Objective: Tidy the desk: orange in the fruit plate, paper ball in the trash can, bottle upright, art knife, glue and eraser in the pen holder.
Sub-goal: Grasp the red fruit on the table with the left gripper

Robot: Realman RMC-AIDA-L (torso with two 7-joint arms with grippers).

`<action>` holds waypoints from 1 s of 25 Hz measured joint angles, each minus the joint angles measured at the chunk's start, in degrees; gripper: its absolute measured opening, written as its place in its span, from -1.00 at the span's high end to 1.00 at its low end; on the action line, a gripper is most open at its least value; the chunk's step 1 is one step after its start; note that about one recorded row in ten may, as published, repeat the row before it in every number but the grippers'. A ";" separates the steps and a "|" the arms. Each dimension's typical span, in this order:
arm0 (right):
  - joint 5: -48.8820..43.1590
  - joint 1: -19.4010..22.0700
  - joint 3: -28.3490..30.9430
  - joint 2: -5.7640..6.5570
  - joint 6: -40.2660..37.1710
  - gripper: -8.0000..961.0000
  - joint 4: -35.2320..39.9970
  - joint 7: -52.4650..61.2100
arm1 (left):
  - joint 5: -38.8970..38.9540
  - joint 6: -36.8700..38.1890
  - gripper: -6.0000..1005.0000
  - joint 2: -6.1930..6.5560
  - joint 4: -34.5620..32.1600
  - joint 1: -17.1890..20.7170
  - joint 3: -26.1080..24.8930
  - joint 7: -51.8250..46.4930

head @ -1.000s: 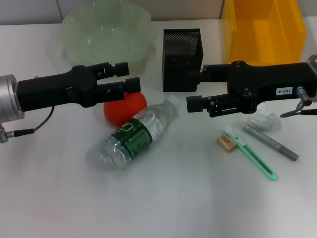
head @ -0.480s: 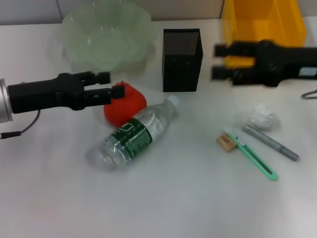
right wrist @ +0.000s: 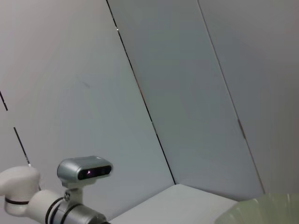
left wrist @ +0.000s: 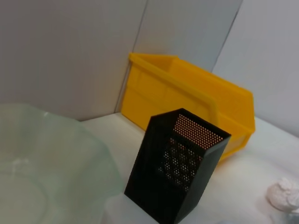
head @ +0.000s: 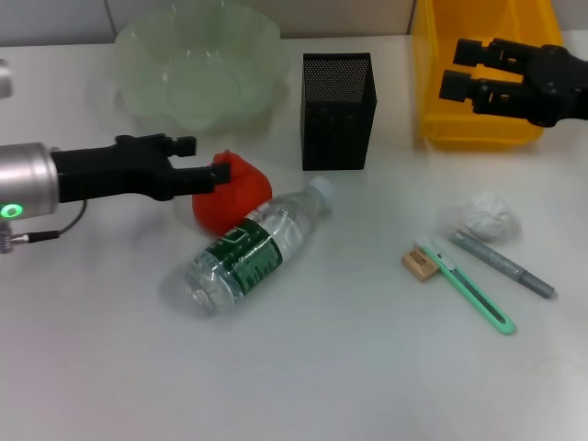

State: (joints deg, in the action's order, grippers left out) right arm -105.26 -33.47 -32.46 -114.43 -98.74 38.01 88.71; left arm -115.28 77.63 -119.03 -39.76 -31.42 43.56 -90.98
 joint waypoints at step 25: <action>-0.40 0.10 -2.54 -0.89 1.97 -0.70 -2.33 -0.90 | 7.65 -16.77 -0.44 0.06 2.79 -0.43 17.43 1.54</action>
State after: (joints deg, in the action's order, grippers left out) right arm -105.66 -33.37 -35.00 -115.31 -96.77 35.69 87.82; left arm -107.63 60.86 -118.97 -36.97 -31.85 60.99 -89.43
